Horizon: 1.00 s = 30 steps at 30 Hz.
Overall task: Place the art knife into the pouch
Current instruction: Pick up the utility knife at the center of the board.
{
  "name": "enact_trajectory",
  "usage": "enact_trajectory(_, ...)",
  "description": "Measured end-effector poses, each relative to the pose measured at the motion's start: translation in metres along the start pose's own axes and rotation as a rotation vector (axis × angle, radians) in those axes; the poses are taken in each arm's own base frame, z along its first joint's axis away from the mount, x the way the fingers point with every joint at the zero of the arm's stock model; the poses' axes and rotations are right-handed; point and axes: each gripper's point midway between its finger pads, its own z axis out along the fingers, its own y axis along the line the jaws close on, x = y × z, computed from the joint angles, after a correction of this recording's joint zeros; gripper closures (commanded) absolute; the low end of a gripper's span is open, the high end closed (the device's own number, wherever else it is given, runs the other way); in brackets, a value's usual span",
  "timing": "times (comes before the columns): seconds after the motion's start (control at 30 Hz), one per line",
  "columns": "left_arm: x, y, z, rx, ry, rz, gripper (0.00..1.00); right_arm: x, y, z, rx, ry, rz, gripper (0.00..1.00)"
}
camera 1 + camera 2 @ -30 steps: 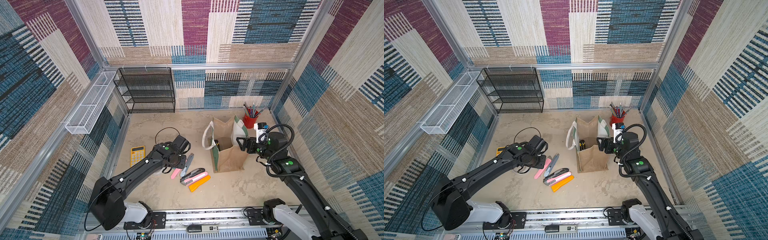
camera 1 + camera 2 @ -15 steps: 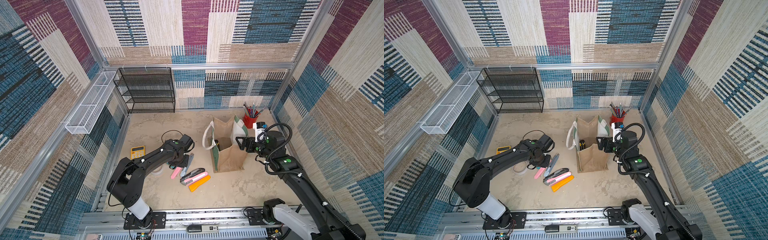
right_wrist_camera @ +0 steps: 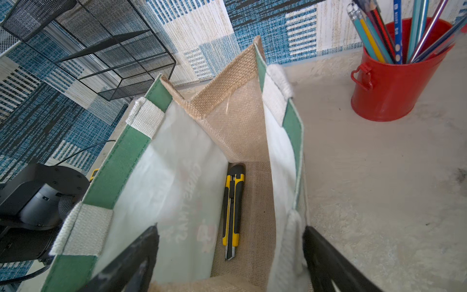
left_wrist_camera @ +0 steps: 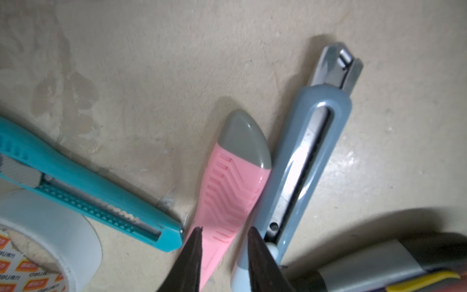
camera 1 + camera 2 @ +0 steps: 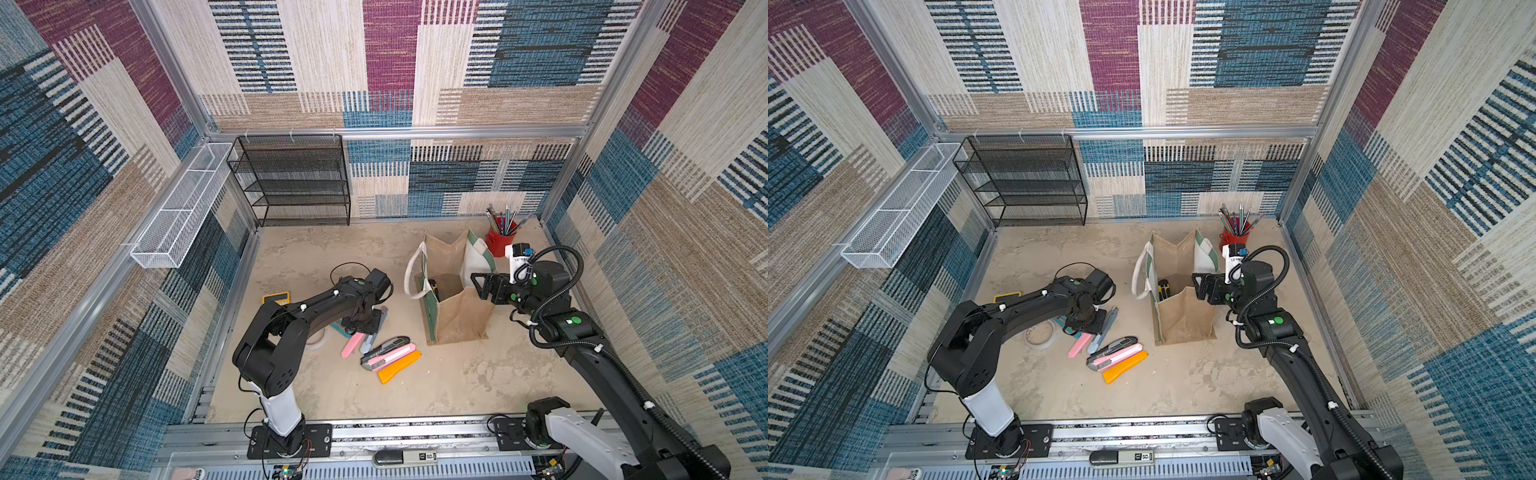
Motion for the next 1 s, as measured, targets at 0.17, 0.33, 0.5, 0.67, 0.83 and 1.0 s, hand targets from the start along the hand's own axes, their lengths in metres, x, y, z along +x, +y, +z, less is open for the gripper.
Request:
enact_trajectory(0.17, -0.002, 0.002, 0.005, -0.005, 0.007, -0.002, 0.64, 0.001, 0.0, 0.0, 0.0, 0.001, 0.001, 0.1)
enact_trajectory(0.33, -0.005, 0.004, 0.008, -0.007, 0.008, -0.011, 0.64, 0.001, 0.0, 0.0, 0.0, 0.001, 0.001, 0.1)
enact_trajectory(0.5, -0.009, 0.005, 0.011, -0.008, 0.009, -0.018, 0.64, 0.001, 0.0, 0.0, 0.0, 0.001, 0.0, 0.1)
enact_trajectory(0.67, -0.015, 0.006, 0.014, -0.008, 0.008, -0.021, 0.62, 0.002, -0.001, 0.0, 0.001, 0.002, 0.001, 0.1)
enact_trajectory(0.83, -0.014, 0.003, 0.02, 0.012, 0.024, -0.02, 0.6, 0.001, 0.0, -0.001, 0.0, 0.0, 0.0, 0.1)
enact_trajectory(1.0, -0.017, 0.003, 0.02, 0.016, 0.024, -0.017, 0.67, 0.001, 0.0, -0.001, 0.001, -0.002, 0.0, 0.1)
